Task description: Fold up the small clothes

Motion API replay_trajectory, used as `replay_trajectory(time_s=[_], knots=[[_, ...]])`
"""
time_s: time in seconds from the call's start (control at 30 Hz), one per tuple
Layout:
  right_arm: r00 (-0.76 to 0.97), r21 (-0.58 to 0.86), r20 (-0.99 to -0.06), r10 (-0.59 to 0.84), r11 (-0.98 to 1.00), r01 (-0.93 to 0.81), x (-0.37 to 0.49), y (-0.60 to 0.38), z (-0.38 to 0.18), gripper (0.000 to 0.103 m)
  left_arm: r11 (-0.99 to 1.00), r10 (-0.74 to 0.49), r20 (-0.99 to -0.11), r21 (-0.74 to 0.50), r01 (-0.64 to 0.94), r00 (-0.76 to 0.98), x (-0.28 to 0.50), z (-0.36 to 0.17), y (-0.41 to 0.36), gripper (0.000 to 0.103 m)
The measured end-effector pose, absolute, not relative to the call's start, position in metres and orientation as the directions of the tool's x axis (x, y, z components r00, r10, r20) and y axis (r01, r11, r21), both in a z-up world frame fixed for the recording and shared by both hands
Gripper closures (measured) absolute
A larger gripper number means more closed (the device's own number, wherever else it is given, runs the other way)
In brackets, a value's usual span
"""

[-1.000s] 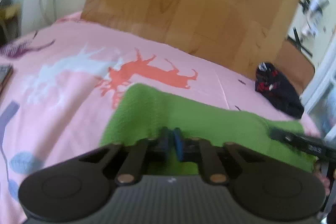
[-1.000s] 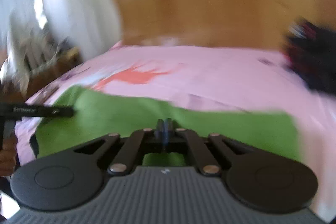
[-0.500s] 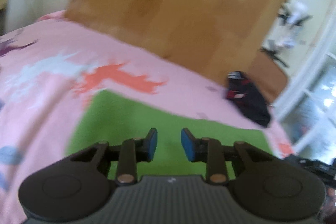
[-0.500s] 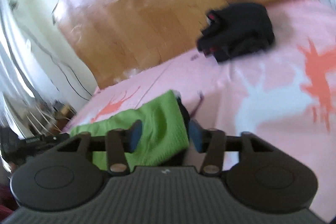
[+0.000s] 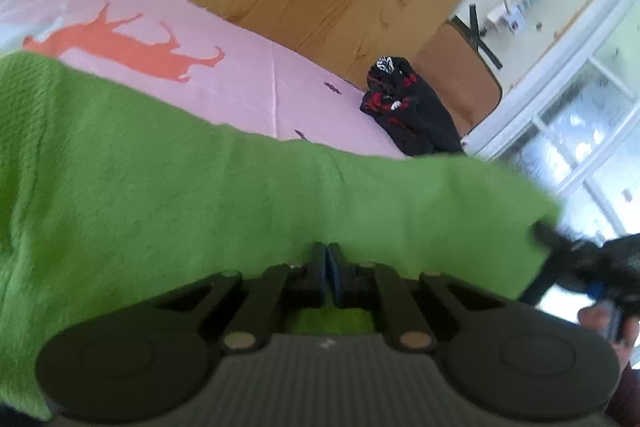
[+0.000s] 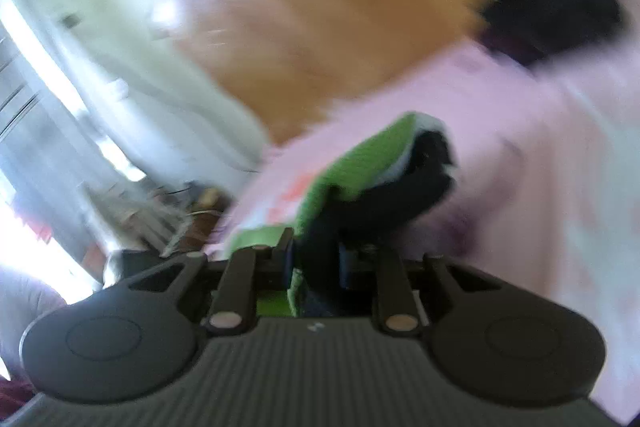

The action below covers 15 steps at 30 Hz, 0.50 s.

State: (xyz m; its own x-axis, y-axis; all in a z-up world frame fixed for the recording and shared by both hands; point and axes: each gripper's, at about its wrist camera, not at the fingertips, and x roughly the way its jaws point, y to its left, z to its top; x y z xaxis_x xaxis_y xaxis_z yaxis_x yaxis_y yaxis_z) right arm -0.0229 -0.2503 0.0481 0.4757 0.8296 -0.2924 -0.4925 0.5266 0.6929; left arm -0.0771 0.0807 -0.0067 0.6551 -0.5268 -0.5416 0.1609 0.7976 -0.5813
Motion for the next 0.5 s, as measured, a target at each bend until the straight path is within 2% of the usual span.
replay_trajectory(time_s=[0.07, 0.13, 0.2, 0.27, 0.37, 0.5], knots=[[0.432, 0.632, -0.285, 0.855, 0.507, -0.586, -0.024, -0.220, 0.077, 0.081, 0.782, -0.539, -0.522, -0.602, 0.162, 0.661, -0.088, 0.000, 0.094, 0.094], [0.372, 0.570, -0.293, 0.881, 0.473, -0.671, -0.024, -0.183, 0.097, 0.083, 0.793, -0.498, -0.461, -0.586, 0.170, 0.734, -0.109, 0.016, 0.117, 0.084], [0.293, 0.528, -0.318, 0.901, 0.426, -0.735, -0.022, -0.141, 0.106, 0.085, 0.812, -0.419, -0.401, -0.567, 0.139, 0.815, -0.135, 0.032, 0.152, 0.069], [0.213, 0.491, -0.361, 0.908, 0.379, -0.785, -0.023, -0.098, 0.107, 0.087, 0.826, -0.306, -0.363, -0.561, 0.055, 0.880, -0.165, 0.046, 0.192, 0.067], [0.100, 0.462, -0.426, 0.899, 0.311, -0.830, -0.020, -0.034, 0.095, 0.088, 0.818, -0.170, -0.351, -0.571, -0.067, 0.921, -0.198, 0.053, 0.236, 0.066], [-0.031, 0.470, -0.545, 0.838, 0.274, -0.839, -0.013, 0.046, 0.043, 0.090, 0.789, -0.098, -0.352, -0.598, -0.144, 0.931, -0.214, 0.049, 0.259, 0.064]])
